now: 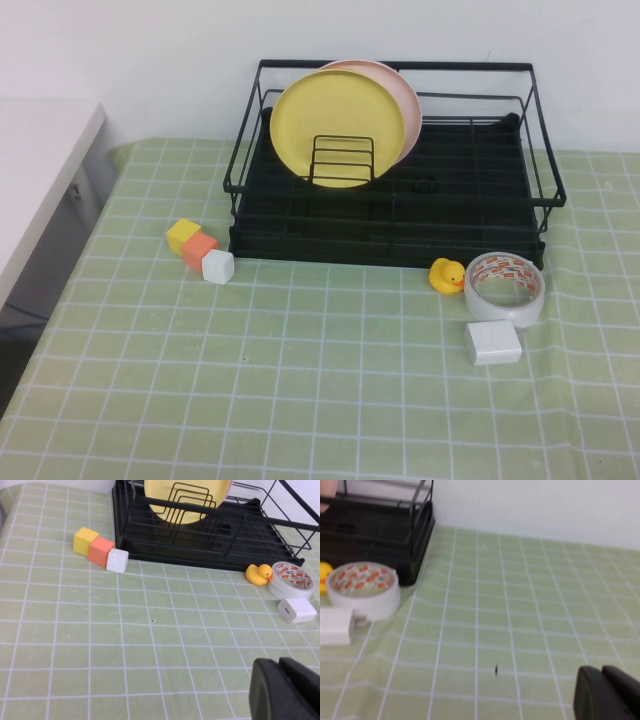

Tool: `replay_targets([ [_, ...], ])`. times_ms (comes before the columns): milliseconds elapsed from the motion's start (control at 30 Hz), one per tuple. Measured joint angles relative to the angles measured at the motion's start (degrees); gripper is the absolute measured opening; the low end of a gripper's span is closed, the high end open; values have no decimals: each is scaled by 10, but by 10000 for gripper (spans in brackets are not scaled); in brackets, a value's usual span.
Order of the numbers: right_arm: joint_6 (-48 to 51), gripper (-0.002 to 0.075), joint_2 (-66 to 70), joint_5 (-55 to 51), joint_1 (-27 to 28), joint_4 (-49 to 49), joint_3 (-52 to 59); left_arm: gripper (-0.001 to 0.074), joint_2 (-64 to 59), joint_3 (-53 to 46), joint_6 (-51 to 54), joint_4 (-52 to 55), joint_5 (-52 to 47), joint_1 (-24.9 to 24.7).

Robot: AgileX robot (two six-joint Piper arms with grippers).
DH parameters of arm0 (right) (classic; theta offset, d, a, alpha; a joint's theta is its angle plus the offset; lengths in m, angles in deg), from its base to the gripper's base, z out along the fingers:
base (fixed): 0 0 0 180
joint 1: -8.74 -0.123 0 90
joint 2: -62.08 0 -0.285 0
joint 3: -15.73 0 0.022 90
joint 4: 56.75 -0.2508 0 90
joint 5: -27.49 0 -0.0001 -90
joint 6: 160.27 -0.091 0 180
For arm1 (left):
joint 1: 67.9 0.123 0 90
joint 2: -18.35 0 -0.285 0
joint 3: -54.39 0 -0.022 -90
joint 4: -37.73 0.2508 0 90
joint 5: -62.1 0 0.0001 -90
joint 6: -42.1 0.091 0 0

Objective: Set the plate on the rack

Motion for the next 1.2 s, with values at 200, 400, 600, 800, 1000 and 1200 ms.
replay_targets([
  [200,-3,10,0,-22,-4,1,-2,0,0,0,0,0,0,0],
  [400,-6,10,0,-22,-4,1,-2,0,0,0,0,0,0,0],
  [600,-7,10,0,-22,-4,2,-2,0,0,0,0,0,0,0],
  [800,-7,10,0,-23,-4,2,-2,0,0,0,0,0,0,0],
  [1000,-7,10,0,-23,-4,2,-2,0,2,-19,1,14,34,0],
  [1200,-7,10,0,-23,-4,2,-3,0,35,-86,-179,143,143,0],
])
